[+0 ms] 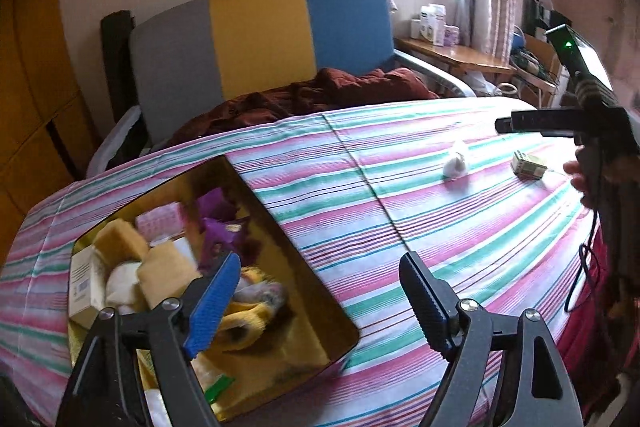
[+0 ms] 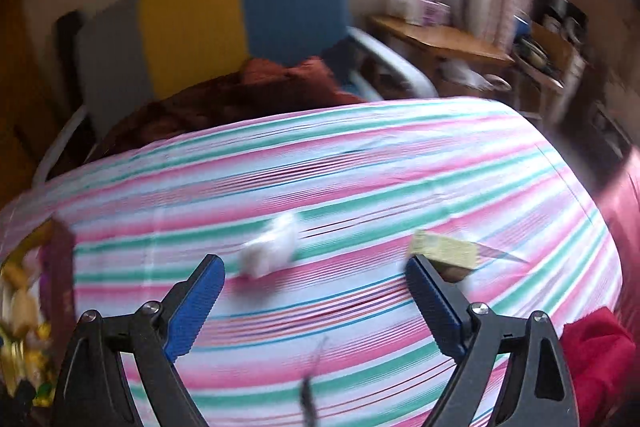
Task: Organize objects
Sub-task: 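Move both tools back toward the wrapped ball and green box, then grasp the plastic-wrapped white ball with the left tool while the right tool grasps the green box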
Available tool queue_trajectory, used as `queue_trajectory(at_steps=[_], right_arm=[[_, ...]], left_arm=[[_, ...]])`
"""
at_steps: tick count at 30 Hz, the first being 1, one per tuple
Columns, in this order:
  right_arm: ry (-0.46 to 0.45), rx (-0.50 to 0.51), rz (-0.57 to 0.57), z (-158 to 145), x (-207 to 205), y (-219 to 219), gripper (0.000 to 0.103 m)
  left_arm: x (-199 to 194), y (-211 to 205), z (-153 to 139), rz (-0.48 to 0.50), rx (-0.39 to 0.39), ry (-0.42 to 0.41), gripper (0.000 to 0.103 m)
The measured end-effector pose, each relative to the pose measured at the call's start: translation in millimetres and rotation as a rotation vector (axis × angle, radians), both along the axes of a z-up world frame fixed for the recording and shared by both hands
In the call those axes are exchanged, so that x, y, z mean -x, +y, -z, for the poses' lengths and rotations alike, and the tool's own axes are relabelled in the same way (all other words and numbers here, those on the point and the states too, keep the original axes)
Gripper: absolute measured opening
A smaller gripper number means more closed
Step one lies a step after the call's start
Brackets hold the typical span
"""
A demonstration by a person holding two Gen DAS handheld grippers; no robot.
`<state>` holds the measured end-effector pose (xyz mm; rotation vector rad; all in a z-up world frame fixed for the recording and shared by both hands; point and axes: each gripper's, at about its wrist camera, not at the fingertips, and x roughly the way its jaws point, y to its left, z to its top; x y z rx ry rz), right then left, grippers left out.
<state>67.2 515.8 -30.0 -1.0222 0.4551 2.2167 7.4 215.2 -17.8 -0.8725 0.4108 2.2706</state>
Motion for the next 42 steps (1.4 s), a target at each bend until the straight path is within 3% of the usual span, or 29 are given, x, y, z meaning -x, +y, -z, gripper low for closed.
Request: queue_trajectory(at_steps=[5, 10, 14, 18, 28, 38, 42], right_arm=[[0.055, 0.081, 0.225, 15.3, -34.0, 57.0, 0.094], [0.159, 0.273, 0.456, 39.2, -82.6, 96.2, 0.094], [0.215, 0.344, 0.536, 46.7, -104.0, 106.6, 0.094], [0.230, 0.391, 0.558, 53.4, -109.7, 111.1, 0.094], [0.210, 0.412, 0.485, 57.3, -95.7, 104.7, 0.094], [0.196, 0.420, 0.436, 59.4, -84.1, 105.6, 0.094], [0.186, 0.423, 0.438, 61.4, -80.0, 108.3, 0.094]], left_arm=[[1.8, 24.3, 5.1, 0.040, 0.018, -0.015, 0.082], [7.9, 52.2, 8.8, 0.072, 0.022, -0.047, 0.084], [10.1, 82.3, 11.9, 0.113, 0.028, -0.070, 0.085], [11.1, 115.9, 16.2, 0.169, 0.037, -0.080, 0.085], [41.3, 199.7, 39.5, 0.247, 0.039, -0.151, 0.085], [57.2, 278.6, 64.6, 0.349, 0.083, -0.124, 0.084], [67.5, 303.5, 78.7, 0.355, 0.110, -0.142, 0.077]])
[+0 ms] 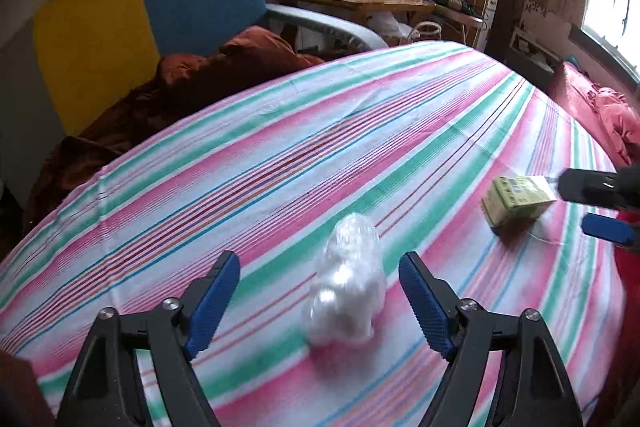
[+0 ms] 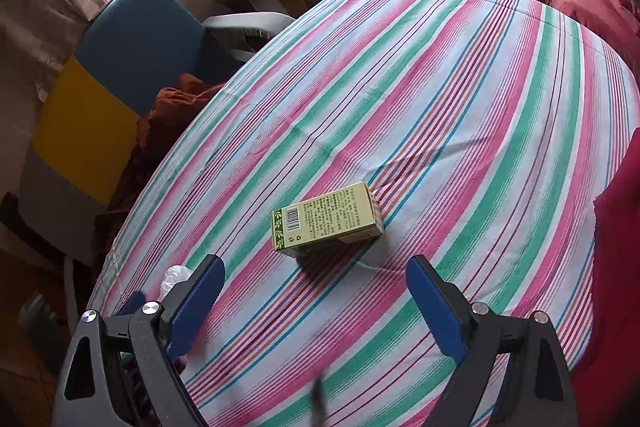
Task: Organize objects
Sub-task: 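Grasp the plastic-wrapped white ball with the left tool while the right tool grasps the green box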
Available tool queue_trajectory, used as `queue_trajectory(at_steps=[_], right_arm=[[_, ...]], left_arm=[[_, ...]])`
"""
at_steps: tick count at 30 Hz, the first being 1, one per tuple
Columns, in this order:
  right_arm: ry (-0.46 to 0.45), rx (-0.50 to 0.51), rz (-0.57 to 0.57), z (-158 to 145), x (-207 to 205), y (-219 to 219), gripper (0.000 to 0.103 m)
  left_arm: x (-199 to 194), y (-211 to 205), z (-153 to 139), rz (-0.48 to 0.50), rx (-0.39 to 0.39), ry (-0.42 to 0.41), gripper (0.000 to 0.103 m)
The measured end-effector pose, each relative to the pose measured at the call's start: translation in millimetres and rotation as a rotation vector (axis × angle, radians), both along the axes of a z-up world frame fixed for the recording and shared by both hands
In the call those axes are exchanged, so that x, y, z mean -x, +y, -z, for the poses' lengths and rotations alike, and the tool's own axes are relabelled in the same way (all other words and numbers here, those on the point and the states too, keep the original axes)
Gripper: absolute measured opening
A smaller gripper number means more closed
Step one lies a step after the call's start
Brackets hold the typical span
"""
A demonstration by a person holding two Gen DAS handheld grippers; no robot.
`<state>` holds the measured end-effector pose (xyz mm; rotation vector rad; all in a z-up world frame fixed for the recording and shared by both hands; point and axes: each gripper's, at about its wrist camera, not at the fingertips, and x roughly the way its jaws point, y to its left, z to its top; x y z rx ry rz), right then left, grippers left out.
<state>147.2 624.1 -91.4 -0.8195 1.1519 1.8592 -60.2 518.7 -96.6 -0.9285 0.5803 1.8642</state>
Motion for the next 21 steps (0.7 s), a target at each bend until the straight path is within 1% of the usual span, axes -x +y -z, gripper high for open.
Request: queue_trajectory(at_steps=[1, 2, 3, 4, 6, 9, 13, 15, 18, 21], right_arm=[[-0.002, -0.001, 0.003, 0.1, 0.2, 0.2, 0.094], [-0.003, -0.002, 0.007, 0.1, 0.2, 0.8, 0.094], [-0.003, -0.002, 0.011, 0.2, -0.3, 1.2, 0.094], [-0.004, -0.001, 0.015, 0.7, -0.1, 2.1, 0.094], [-0.010, -0.004, 0.028, 0.7, -2.8, 2.0, 0.094], [-0.021, -0.005, 0.038, 0.8, -5.7, 1.5, 0.094], [-0.066, -0.016, 0.033, 0.3, -3.0, 2.5, 0.094], [-0.099, -0.028, 0.009, -1.5, 3.2, 2.0, 0.094], [-0.220, -0.075, -0.066, -2.4, 22.8, 5.9, 0.094], [-0.311, -0.117, -0.097, -0.7, 37.4, 17.6, 0.094]], left_arm=[[2.6, 4.4, 5.3, 0.001, 0.015, -0.009, 0.068], [5.5, 8.7, 11.4, 0.002, 0.033, -0.027, 0.053], [6.9, 10.7, 17.1, 0.003, 0.050, -0.047, 0.042], [7.5, 10.0, 21.0, -0.003, 0.053, -0.046, 0.034], [4.5, 4.0, 20.6, -0.005, 0.040, -0.033, 0.033], [-2.1, -9.4, 19.8, -0.016, 0.033, -0.038, 0.033], [-16.9, -32.3, 18.4, -0.029, 0.043, -0.044, 0.033], [-23.5, -47.3, 17.6, -0.034, 0.049, -0.046, 0.033], [-28.8, -67.0, 16.5, -0.051, 0.048, -0.058, 0.033], [-32.4, -82.4, 16.5, -0.070, 0.041, -0.074, 0.033]])
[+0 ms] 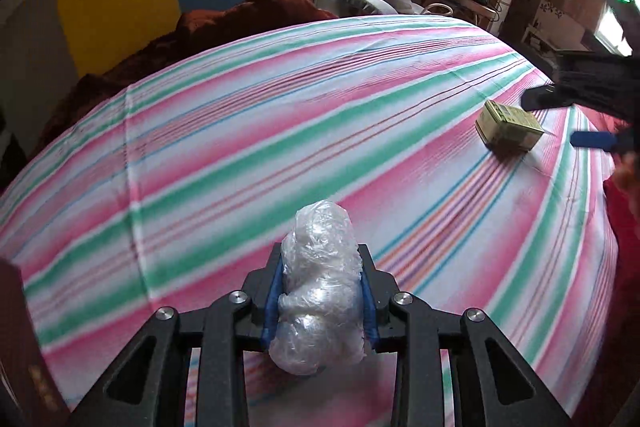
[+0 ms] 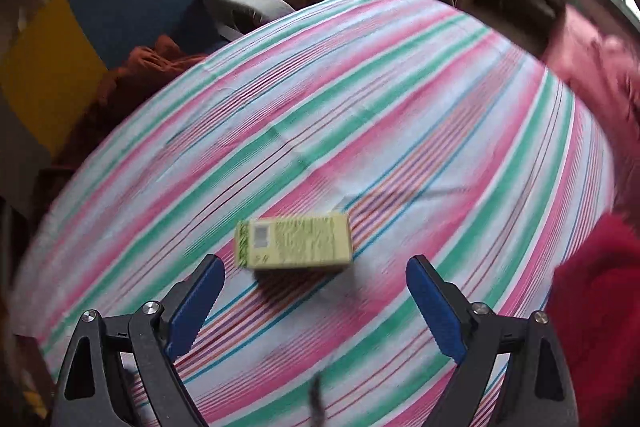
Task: Organize objects
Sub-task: 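Grasp the plastic-wrapped white ball with the left tool while the right tool grasps the green box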
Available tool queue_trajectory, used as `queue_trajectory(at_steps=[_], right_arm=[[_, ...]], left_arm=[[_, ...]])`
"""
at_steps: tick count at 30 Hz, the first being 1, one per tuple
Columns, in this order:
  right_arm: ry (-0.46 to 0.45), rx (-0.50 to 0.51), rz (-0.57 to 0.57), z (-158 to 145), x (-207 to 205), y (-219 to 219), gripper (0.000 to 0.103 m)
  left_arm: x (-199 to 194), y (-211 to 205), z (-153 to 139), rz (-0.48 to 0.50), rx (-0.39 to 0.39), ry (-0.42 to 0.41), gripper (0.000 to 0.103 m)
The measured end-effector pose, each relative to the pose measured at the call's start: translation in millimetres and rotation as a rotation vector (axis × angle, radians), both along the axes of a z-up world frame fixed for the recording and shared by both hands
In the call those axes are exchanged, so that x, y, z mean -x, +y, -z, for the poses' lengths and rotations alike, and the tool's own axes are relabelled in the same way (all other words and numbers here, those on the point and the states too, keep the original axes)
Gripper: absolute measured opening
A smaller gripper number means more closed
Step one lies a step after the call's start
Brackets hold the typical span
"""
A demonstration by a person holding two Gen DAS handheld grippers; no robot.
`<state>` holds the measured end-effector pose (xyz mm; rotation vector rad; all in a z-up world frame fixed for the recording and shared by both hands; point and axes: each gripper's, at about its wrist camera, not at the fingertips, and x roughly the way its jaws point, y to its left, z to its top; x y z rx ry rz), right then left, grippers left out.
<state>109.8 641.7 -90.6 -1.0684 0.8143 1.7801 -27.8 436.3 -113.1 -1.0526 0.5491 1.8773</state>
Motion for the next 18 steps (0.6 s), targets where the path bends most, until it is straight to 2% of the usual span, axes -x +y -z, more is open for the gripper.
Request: queue_trajectory(at_steps=[7, 12, 14, 16, 18], right_arm=[[-0.047, 0.027, -0.043, 20.9, 15.1, 15.1, 0.094], [-0.029, 0.036, -0.076, 27.2, 24.2, 18.3, 0.094], [-0.017, 0.050, -0.100, 29.7, 27.6, 15.3, 0.089], [0.003, 0.041, -0.121, 24.9, 26.5, 10.8, 0.076], [0.004, 0.035, -0.132, 23.6, 25.9, 7.6, 0.074]], left_arm=[[-6.4, -13.8, 0.0, -0.019, -0.016, 0.007, 0.035], [-8.9, -15.1, 2.0, -0.030, -0.026, 0.028, 0.036], [-10.1, -16.6, 2.4, -0.033, -0.033, 0.038, 0.036], [-11.5, -17.5, 3.1, -0.034, -0.040, 0.044, 0.036], [-12.0, -16.7, 3.2, -0.038, -0.041, 0.045, 0.036]])
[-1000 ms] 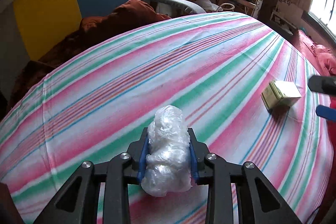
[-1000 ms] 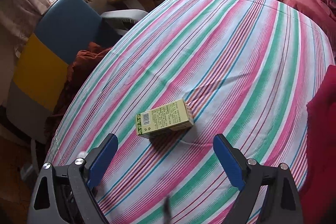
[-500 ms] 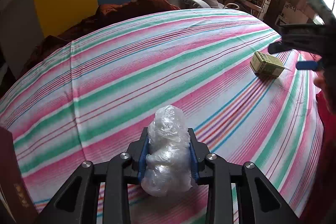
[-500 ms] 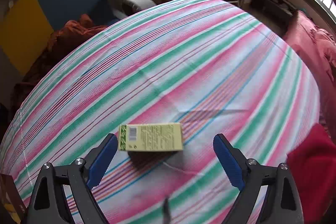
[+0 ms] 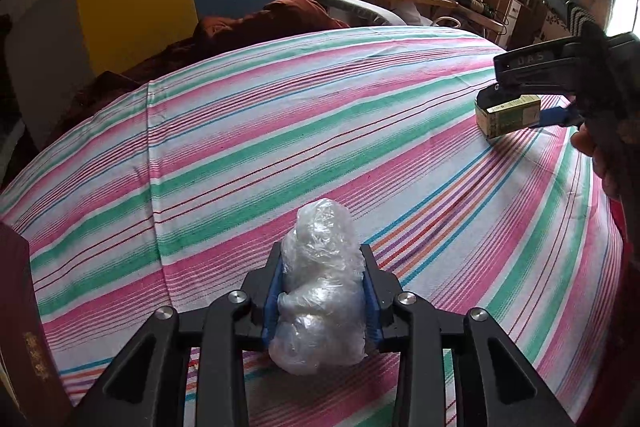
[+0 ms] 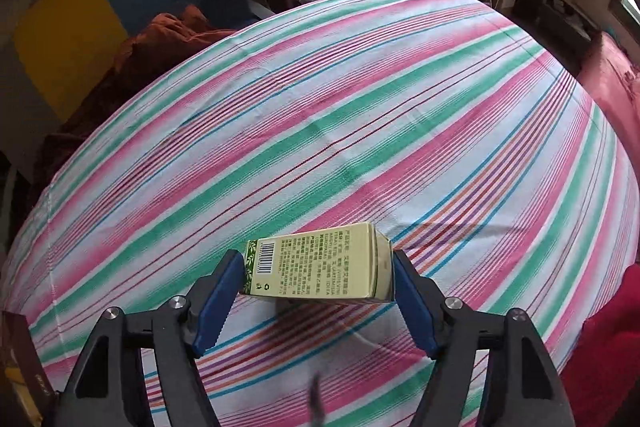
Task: Organize objects
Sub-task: 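Grasp the plastic-wrapped white ball with the left tool while the right tool grasps the green box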
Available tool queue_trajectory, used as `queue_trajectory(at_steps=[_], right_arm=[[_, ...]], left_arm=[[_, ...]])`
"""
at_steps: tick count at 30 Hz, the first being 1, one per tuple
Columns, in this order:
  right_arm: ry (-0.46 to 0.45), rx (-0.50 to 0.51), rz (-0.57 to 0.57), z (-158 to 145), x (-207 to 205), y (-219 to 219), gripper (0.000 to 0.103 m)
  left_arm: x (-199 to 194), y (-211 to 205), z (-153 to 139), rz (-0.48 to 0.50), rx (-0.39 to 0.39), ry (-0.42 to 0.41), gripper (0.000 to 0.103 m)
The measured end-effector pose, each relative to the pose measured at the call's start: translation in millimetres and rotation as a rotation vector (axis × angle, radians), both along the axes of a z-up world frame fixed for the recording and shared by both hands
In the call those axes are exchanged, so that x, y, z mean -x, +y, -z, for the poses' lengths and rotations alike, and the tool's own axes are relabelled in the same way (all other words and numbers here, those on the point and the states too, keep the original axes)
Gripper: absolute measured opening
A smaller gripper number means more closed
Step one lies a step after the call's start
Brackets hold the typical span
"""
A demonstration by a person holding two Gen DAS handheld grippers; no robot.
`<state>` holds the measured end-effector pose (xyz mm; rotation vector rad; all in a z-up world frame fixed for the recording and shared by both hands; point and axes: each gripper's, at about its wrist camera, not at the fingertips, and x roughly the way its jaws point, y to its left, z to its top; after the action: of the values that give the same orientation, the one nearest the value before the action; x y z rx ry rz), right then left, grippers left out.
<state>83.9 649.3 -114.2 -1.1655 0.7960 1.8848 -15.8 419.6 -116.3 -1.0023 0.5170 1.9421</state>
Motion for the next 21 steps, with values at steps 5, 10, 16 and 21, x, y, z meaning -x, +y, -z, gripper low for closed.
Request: queue_trajectory(at_steps=[5, 10, 16, 21], right_arm=[[0.059, -0.013, 0.022, -8.0, -8.3, 4.2, 0.058], [0.082, 0.022, 0.038, -8.2, -16.6, 5.1, 0.058], [0.078, 0.033, 0.099, -6.0, -29.8, 8.0, 0.086], [0.022, -0.047, 0.067, -11.2, -20.0, 2.9, 0.096]], left_arm=[[0.2, -1.9, 1.4, -0.006, -0.002, 0.000, 0.036], [0.2, 0.8, 1.6, -0.006, 0.004, 0.011, 0.036], [0.3, 0.9, 2.9, -0.010, -0.001, 0.009, 0.037], [0.9, -0.6, 2.8, -0.014, -0.007, 0.003, 0.037]])
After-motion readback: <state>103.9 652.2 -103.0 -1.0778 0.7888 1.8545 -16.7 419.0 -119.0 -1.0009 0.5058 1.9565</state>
